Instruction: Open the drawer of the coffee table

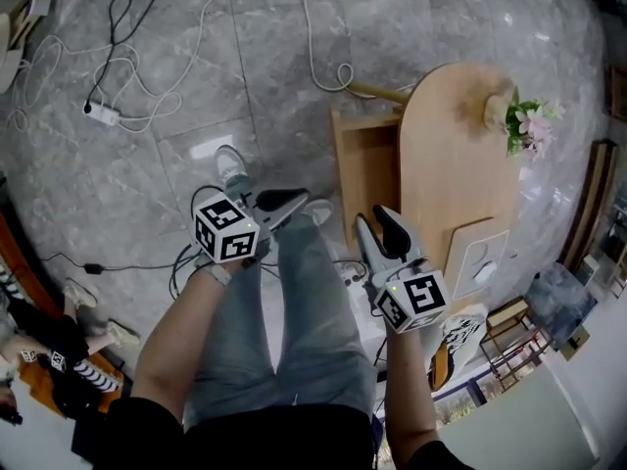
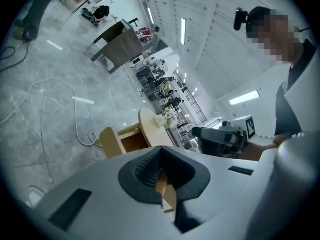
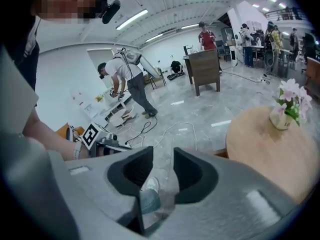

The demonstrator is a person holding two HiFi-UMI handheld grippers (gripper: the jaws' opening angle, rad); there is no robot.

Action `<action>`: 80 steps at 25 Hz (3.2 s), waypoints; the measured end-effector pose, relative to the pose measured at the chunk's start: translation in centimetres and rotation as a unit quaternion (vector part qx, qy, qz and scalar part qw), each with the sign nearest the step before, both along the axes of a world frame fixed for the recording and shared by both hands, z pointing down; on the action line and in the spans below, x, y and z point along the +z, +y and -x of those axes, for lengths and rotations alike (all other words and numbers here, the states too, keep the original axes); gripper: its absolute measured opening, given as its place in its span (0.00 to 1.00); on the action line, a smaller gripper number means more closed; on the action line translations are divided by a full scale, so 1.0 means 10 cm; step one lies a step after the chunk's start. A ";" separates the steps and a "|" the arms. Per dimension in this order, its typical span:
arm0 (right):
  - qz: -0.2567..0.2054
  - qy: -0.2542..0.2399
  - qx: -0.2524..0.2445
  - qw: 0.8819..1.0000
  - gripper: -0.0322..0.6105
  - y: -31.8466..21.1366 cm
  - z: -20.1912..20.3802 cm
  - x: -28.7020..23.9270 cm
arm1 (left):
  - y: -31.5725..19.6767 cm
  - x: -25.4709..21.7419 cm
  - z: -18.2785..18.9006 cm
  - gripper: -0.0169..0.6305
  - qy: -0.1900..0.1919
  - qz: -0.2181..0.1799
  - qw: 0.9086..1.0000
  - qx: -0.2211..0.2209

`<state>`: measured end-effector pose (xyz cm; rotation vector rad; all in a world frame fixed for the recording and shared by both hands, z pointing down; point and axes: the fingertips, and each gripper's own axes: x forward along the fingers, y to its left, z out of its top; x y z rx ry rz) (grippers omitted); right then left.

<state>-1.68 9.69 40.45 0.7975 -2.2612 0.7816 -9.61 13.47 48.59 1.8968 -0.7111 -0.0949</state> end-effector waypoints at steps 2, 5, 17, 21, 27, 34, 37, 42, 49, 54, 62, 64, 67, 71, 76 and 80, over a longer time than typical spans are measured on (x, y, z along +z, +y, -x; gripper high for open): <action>-0.007 -0.004 0.001 1.000 0.22 -0.03 0.04 -0.18 | -0.01 -0.29 0.04 0.05 -0.022 -0.014 1.000 0.006; -0.015 -0.018 0.000 1.000 0.16 -0.05 0.11 -0.47 | -0.06 -0.72 0.10 0.05 -0.048 -0.038 0.998 0.006; -0.060 -0.049 0.010 0.997 0.05 -0.22 0.22 -1.61 | -0.34 -2.10 0.37 0.05 -0.117 -0.110 0.987 0.000; -0.078 -0.060 0.015 0.995 0.05 -0.26 0.20 -2.01 | -0.40 -2.51 0.41 0.05 -0.146 -0.131 0.981 0.002; -0.104 -0.078 0.021 0.991 0.05 -0.29 0.10 -2.58 | -0.53 -3.18 0.38 0.05 -0.170 -0.169 0.971 -0.011; -0.151 -0.094 0.030 0.984 0.05 -0.34 -0.09 -3.34 | -0.64 -4.00 0.10 0.05 -0.189 -0.228 0.955 0.005; -0.173 -0.100 0.036 0.979 0.05 -0.38 -0.19 -3.58 | -0.65 -4.27 -0.05 0.05 -0.200 -0.260 0.944 0.025; -0.216 -0.107 0.054 0.969 0.05 -0.45 -0.31 -4.15 | -0.67 -4.87 -0.13 0.05 -0.229 -0.307 0.923 0.032; -0.261 -0.113 0.072 0.956 0.05 -0.37 -0.51 -4.71 | -0.70 -5.47 -0.23 0.05 -0.225 -0.350 0.909 0.025; -0.284 -0.112 0.079 0.949 0.05 -0.33 -0.61 -5.01 | -0.76 -5.81 -0.34 0.05 -0.238 -0.377 0.895 0.032; -0.322 -0.114 0.093 0.935 0.05 -0.18 -0.75 -5.37 | -0.65 -6.10 -0.53 0.05 -0.233 -0.408 0.882 0.036; -0.327 -0.115 0.097 0.933 0.05 -0.13 -0.80 -5.42 | -0.61 -6.14 -0.59 0.05 -0.234 -0.415 0.878 0.038; -0.333 -0.116 0.105 0.930 0.05 -0.11 -0.91 -5.47 | -0.61 -6.20 -0.71 0.05 -0.233 -0.424 0.874 0.040; -0.333 -0.107 0.104 0.931 0.05 -0.09 -1.01 -5.52 | -0.60 -6.23 -0.85 0.05 -0.232 -0.427 0.873 0.045; -0.335 -0.100 0.110 0.931 0.05 -0.03 -1.19 -5.49 | -0.55 -6.24 -0.96 0.05 -0.229 -0.423 0.876 0.042; -0.336 -0.098 0.110 0.930 0.05 0.00 -1.28 -5.49 | -0.51 -6.21 -1.07 0.05 -0.229 -0.419 0.877 0.047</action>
